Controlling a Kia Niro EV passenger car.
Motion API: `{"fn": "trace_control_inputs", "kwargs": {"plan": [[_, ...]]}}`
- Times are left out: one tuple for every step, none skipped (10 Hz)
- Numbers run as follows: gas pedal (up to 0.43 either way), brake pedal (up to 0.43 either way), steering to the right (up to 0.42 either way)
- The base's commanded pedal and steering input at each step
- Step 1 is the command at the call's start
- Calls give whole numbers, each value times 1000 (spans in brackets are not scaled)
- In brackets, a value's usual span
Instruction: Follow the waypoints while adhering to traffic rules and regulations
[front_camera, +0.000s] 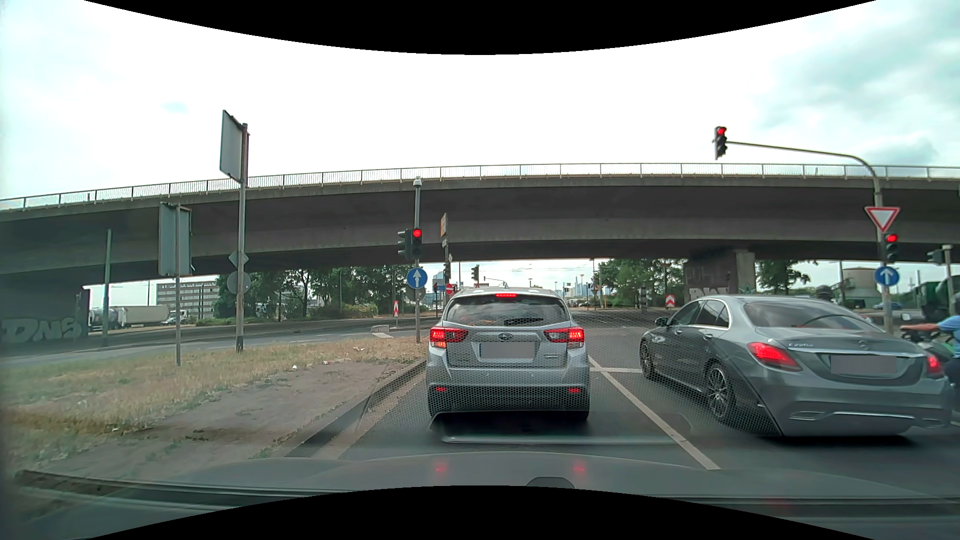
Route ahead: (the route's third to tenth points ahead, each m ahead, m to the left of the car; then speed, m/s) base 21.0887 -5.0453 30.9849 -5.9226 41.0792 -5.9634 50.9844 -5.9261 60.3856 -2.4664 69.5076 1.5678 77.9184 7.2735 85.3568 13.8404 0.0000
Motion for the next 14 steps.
{"fn": "trace_control_inputs", "kwargs": {"plan": [[0, 256, -3], [0, 256, -3], [0, 256, -3], [0, 256, -3], [0, 262, -3], [0, 256, -3], [0, 256, -3], [0, 256, -3], [0, 256, -3], [0, 256, -3], [0, 256, -3], [0, 256, -3], [0, 256, -3], [0, 256, -3]]}}
